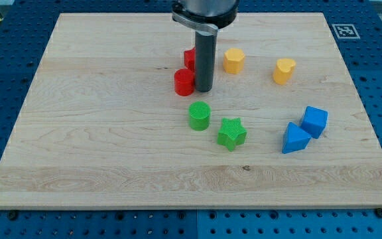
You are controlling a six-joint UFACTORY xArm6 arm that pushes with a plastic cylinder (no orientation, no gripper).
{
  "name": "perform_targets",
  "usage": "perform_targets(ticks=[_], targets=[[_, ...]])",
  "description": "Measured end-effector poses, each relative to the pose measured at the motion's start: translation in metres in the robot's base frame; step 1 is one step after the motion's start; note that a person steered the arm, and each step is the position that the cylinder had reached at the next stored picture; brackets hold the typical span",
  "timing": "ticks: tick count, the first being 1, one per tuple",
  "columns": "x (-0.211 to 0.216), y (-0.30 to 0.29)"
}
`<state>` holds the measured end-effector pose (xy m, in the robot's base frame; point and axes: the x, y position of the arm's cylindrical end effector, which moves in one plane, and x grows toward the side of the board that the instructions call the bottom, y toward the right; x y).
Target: Move the red circle to the left side
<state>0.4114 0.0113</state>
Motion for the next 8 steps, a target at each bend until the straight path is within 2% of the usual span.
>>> perform_targets(ticks=[3, 4, 6, 8], targets=[[0.002, -0.002], [-0.009, 0.003], [-0.092, 0.038], [-0.094, 0.039]])
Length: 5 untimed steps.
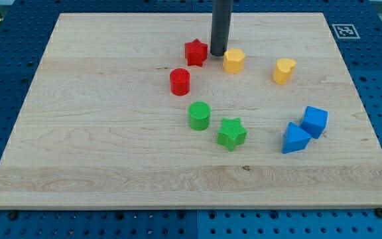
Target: Move the red circle to the left side
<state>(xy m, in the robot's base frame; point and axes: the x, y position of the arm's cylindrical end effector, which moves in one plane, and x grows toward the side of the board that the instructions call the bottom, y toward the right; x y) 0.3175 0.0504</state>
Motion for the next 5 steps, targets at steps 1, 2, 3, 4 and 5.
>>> perform_targets(ticks=[1, 2, 3, 4, 5], targets=[[-0.008, 0.02], [-0.022, 0.074], [-0.022, 0.144], [-0.003, 0.201], [0.04, 0.225]])
